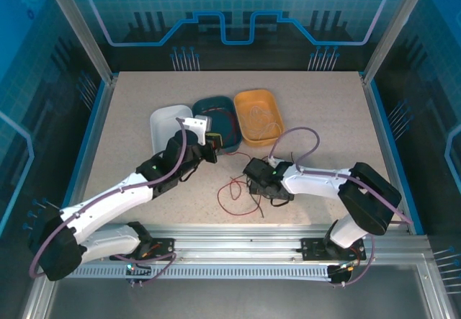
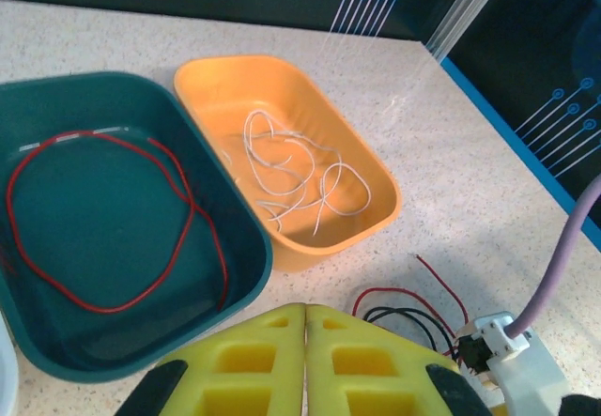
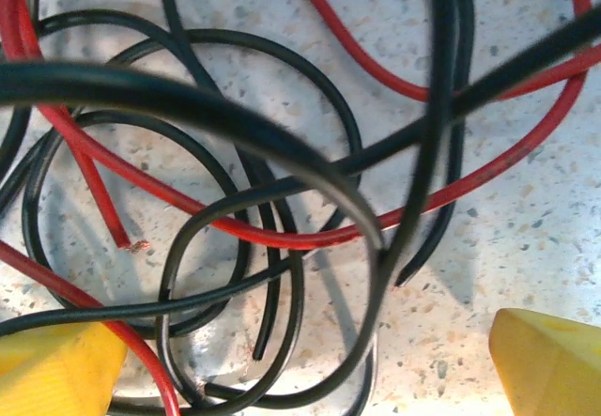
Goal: Untangle the cables
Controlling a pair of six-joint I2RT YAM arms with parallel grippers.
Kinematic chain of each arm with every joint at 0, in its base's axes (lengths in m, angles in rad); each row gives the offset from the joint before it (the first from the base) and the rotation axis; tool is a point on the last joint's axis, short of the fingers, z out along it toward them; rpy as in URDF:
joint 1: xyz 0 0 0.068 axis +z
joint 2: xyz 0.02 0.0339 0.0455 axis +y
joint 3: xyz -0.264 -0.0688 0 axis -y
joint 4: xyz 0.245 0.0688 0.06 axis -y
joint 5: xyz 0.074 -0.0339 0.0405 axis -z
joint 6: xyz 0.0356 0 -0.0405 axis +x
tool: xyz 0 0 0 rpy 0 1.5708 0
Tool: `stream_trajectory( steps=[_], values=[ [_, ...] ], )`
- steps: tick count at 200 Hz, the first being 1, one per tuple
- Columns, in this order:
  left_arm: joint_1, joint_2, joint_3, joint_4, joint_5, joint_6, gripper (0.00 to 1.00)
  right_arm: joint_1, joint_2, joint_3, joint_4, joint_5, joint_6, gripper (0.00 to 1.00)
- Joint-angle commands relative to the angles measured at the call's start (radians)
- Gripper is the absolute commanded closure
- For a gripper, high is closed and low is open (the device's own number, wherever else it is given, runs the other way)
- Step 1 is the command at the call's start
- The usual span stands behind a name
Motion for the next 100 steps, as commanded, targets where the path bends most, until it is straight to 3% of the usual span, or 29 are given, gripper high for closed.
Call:
stream_trajectory(
  steps=[1,100],
  values=[
    [-0.006,-0.042,0.04,-0.01,0.028,0.055,1.0,-0.023,-0.028,-0.033,-0.02,0.023,0.049,0.0],
    [-0.005,-0.232,0.081,-0.041,-0.081,0.186,1.0,-0.088,-0.106,-0.094,-0.044,0.02,0.079,0.0]
  ],
)
